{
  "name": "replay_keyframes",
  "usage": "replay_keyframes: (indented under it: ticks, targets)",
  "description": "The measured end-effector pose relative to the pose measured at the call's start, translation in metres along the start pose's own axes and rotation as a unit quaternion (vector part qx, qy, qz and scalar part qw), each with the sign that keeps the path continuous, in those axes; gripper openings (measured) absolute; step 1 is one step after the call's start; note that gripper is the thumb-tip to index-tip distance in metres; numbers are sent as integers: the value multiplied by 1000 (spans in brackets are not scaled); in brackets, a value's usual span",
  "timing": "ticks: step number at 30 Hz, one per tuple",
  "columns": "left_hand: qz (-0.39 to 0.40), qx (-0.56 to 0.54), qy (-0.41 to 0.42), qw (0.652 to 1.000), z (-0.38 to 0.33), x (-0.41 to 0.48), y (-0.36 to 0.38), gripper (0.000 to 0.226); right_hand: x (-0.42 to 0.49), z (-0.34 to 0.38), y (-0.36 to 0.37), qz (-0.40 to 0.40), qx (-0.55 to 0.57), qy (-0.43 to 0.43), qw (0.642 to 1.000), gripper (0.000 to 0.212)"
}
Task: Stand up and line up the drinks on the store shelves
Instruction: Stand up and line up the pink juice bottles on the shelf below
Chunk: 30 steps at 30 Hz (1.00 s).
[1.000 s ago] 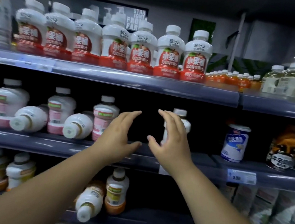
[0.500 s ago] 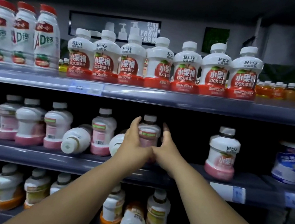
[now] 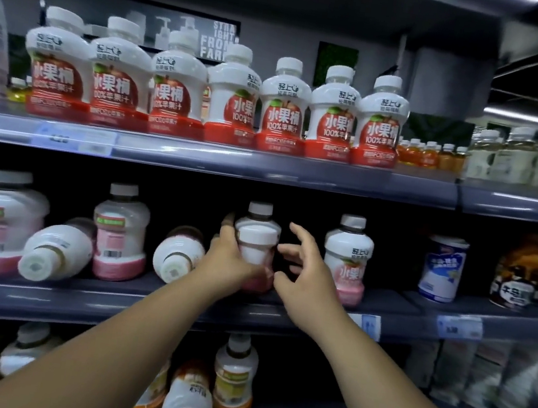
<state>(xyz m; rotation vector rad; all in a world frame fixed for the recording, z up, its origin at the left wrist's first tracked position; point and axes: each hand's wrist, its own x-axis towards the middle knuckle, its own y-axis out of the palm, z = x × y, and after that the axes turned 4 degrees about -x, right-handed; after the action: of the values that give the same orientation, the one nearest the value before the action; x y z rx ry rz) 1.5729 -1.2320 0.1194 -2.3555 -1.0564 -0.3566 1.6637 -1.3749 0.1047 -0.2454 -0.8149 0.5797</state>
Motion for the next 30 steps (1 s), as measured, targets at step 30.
replay_keyframes:
  ticks: [30]
  targets:
    - [-89, 201, 61, 974, -21, -17, 80, 94, -1, -86, -89, -20, -247, -45, 968, 120]
